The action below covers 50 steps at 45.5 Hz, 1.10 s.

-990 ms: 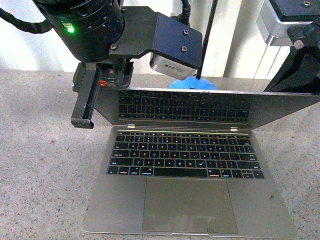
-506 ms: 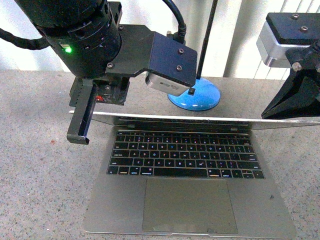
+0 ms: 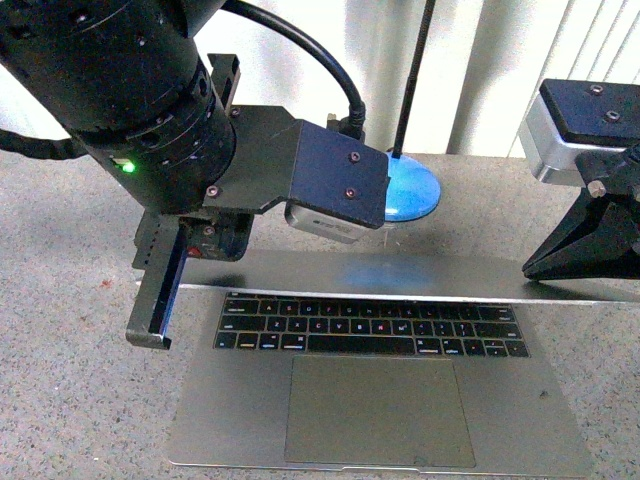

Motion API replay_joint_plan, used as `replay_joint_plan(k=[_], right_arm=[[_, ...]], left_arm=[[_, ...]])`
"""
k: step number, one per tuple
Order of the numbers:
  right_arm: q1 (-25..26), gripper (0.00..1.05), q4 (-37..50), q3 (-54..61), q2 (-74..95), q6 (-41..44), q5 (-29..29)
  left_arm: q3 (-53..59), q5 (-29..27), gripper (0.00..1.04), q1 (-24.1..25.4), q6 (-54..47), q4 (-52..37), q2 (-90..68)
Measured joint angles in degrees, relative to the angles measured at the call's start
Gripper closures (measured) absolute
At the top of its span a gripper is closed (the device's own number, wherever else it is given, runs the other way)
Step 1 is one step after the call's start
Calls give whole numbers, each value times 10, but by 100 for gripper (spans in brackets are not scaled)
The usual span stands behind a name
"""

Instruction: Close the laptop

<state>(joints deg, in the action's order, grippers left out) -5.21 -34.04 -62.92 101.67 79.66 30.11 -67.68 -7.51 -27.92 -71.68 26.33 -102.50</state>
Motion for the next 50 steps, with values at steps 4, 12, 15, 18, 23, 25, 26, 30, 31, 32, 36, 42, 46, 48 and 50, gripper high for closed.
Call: replay_joint_plan(k=[4, 12, 15, 18, 23, 25, 26, 30, 31, 32, 36, 42, 46, 48, 50], right_arm=[[2, 102, 12, 12, 0, -1, 2], [3, 102, 35, 34, 1, -5, 9], [3, 102, 45, 42, 2, -6, 12], [3, 102, 57, 50, 4, -7, 15], [3, 102, 80, 68, 14, -10, 18], [3, 102, 88, 75, 19, -12, 20], [3, 102, 94, 80, 21, -14, 21], [3, 102, 114, 94, 31, -17, 22], [3, 102, 120, 98, 34, -17, 23], [3, 102, 123, 99, 35, -18, 23], [3, 102, 137, 110, 44, -19, 24], [3, 102, 152, 119, 54, -20, 24], [3, 102, 161, 125, 60, -21, 24], [3, 102, 165, 129, 63, -22, 24], [3, 102, 170, 131, 66, -23, 24]], left_arm=[[13, 2, 101, 0, 3, -9, 4], [37, 7, 101, -1, 12, -25, 6], [44, 11, 101, -2, 15, -31, 6], [54, 15, 101, -3, 19, -38, 6], [71, 19, 101, -6, 28, -53, 6], [75, 21, 101, -7, 31, -57, 5], [80, 22, 101, -7, 33, -63, 5], [90, 26, 101, -9, 39, -75, 3], [94, 28, 101, -9, 42, -78, 2], [97, 29, 101, -9, 43, -81, 1], [107, 32, 101, -10, 48, -89, -3], [119, 33, 101, -10, 54, -99, -9], [127, 35, 101, -11, 56, -103, -12], [130, 35, 101, -11, 57, -104, -13], [136, 36, 101, -11, 58, -108, -15]])
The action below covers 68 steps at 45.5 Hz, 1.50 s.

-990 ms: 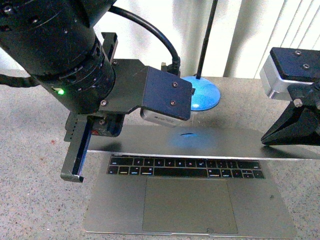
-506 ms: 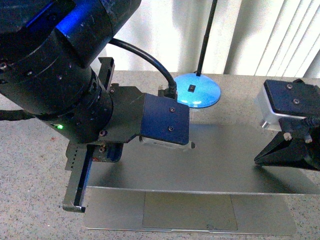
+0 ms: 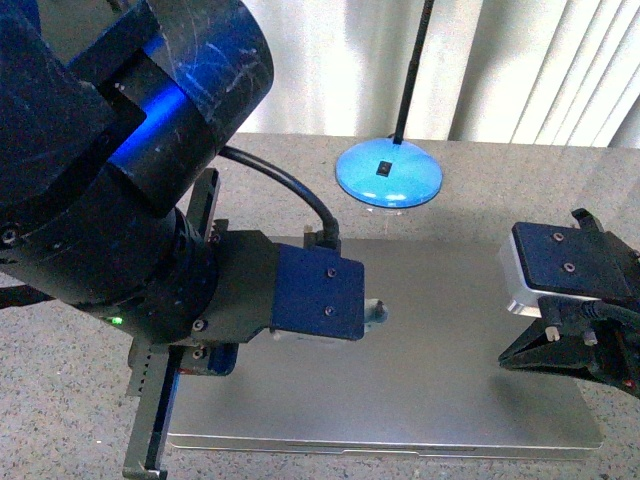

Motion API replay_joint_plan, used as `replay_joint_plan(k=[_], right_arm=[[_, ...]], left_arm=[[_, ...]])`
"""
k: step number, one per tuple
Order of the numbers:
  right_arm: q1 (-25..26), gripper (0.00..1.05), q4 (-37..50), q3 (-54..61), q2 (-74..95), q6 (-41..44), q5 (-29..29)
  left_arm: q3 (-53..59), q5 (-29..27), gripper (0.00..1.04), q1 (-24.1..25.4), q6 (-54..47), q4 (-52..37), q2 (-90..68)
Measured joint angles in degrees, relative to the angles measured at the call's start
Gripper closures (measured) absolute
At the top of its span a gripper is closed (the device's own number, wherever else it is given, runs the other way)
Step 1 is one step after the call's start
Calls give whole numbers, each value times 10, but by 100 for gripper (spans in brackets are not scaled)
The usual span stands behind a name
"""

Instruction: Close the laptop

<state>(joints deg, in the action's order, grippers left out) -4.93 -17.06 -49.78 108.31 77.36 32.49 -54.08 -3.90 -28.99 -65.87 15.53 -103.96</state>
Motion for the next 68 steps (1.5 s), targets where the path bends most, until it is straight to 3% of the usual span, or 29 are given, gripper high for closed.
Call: replay_joint_plan(k=[31, 51, 61, 68], right_arm=[[-3, 102, 17, 11, 7, -15, 3], [-3, 102, 61, 17, -86, -56, 57], [21, 102, 179, 63, -214, -149, 135], [48, 102, 304, 121, -326, -269, 151]], left_arm=[[21, 12, 101, 2, 6, -12, 3], [21, 64, 101, 21, 70, -69, 81], [54, 87, 101, 62, 179, -130, 196], [118, 97, 101, 137, 287, -163, 324]])
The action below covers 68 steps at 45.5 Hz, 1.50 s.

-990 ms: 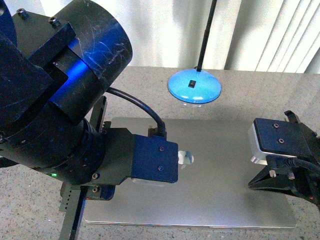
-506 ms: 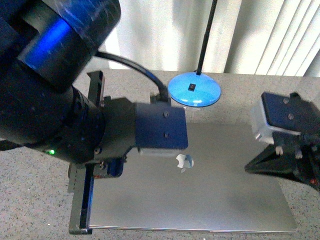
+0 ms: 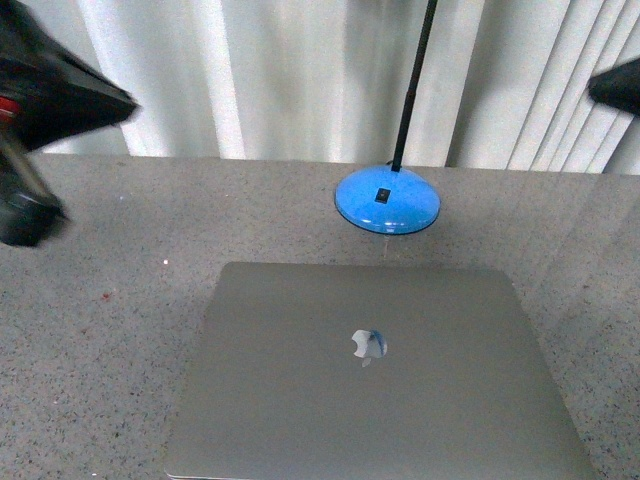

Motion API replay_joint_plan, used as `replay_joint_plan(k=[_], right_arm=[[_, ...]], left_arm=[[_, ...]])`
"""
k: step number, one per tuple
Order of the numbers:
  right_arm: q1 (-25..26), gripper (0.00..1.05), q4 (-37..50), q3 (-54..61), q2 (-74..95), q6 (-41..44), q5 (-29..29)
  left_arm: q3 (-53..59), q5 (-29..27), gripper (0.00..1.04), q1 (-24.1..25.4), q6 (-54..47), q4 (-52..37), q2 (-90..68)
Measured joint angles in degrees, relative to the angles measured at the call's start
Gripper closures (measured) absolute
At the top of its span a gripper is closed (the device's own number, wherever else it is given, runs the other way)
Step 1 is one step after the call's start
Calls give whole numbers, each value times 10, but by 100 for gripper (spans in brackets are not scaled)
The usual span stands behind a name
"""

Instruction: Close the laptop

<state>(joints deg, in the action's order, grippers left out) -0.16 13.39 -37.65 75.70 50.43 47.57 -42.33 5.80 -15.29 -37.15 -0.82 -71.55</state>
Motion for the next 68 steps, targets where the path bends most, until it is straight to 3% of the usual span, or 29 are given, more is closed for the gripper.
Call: replay_joint_plan(k=[5, 11, 17, 23, 32, 34, 35, 37, 41, 50, 54, 62, 65, 68], right_arm=[[18, 102, 85, 33, -75, -108, -59], [40, 102, 97, 50, -135, -188, -106], [61, 102, 98, 51, -172, -265, -147], [87, 102, 100, 53, -215, -338, -165], [104, 102, 79, 71, -273, -355, -154], [109, 102, 65, 71, -286, -356, -151], [108, 102, 53, 71, -296, -365, -167], [90, 102, 5, 76, -325, -411, -286], [78, 102, -18, 118, -379, -467, -395], [61, 102, -14, 190, -451, -493, -418], [23, 102, -8, 217, -471, -495, -468], [4, 102, 0, 270, -512, -497, -474], [4, 102, 1, 286, -528, -497, -474], [3, 102, 0, 299, -542, -497, -475]], left_arm=[[47, 6, 101, 78, 55, -4, 80], [80, 26, 101, 179, 110, 12, 156], [91, 54, 101, 244, 139, 31, 205], [103, 85, 101, 318, 167, 57, 259], [122, 123, 101, 387, 194, 87, 303], [151, 161, 101, 404, 223, 37, 325], [180, 176, 101, 405, 255, -21, 343], [220, 179, 101, 400, 297, -90, 376], [271, 143, 101, 363, 345, -117, 438], [327, 75, 101, 292, 363, -115, 492], [339, 57, 101, 274, 364, -112, 509], [366, 17, 101, 230, 370, -101, 549], [375, -44, 101, 188, 371, -92, 565], [381, -57, 101, 163, 372, -88, 576]])
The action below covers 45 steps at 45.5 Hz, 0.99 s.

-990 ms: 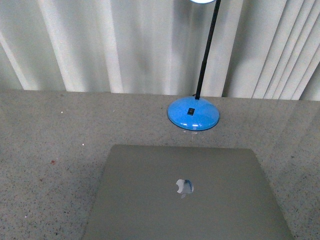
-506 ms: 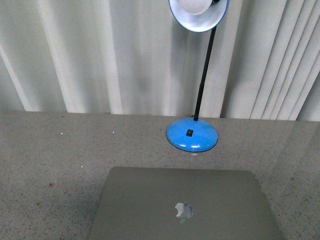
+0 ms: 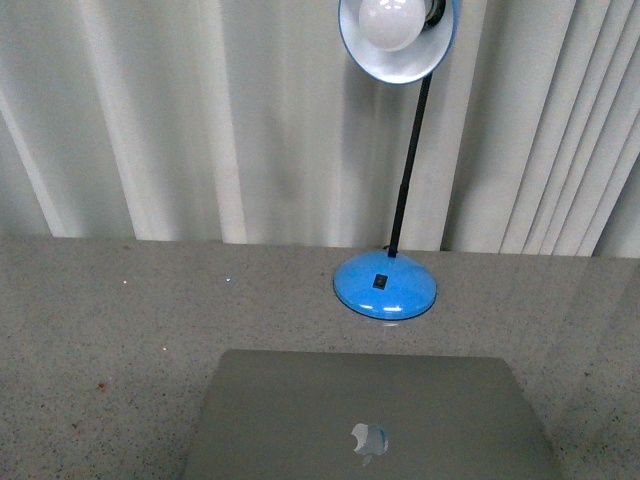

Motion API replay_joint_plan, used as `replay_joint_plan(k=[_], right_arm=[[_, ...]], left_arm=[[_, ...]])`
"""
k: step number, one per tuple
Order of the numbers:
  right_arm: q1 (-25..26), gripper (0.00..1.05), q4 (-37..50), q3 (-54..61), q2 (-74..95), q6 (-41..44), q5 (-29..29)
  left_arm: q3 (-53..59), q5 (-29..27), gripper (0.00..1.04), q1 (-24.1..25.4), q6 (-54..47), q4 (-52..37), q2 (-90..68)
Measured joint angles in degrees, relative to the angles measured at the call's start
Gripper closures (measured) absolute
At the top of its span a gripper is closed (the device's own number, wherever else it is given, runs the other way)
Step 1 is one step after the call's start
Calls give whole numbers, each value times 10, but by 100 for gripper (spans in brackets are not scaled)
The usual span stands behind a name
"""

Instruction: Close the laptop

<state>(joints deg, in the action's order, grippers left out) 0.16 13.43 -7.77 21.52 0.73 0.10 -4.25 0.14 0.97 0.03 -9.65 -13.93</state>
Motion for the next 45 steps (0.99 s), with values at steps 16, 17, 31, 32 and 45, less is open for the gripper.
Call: replay_joint_plan(k=[16, 17, 31, 32, 45], right_arm=[[0, 102, -20, 41, -63, -1, 0], [0, 102, -22, 43, -66, -1, 0], [0, 102, -43, 57, -102, -1, 0], [0, 102, -40, 61, -107, -1, 0], [0, 102, -134, 74, -213, -1, 0]], left_arm=[[25, -1, 101, -10, 0, 96, 120], [26, -1, 101, -10, 0, 96, 126], [26, -1, 101, -10, 0, 96, 137], [26, -1, 101, -10, 0, 96, 137], [26, -2, 101, -10, 0, 96, 138]])
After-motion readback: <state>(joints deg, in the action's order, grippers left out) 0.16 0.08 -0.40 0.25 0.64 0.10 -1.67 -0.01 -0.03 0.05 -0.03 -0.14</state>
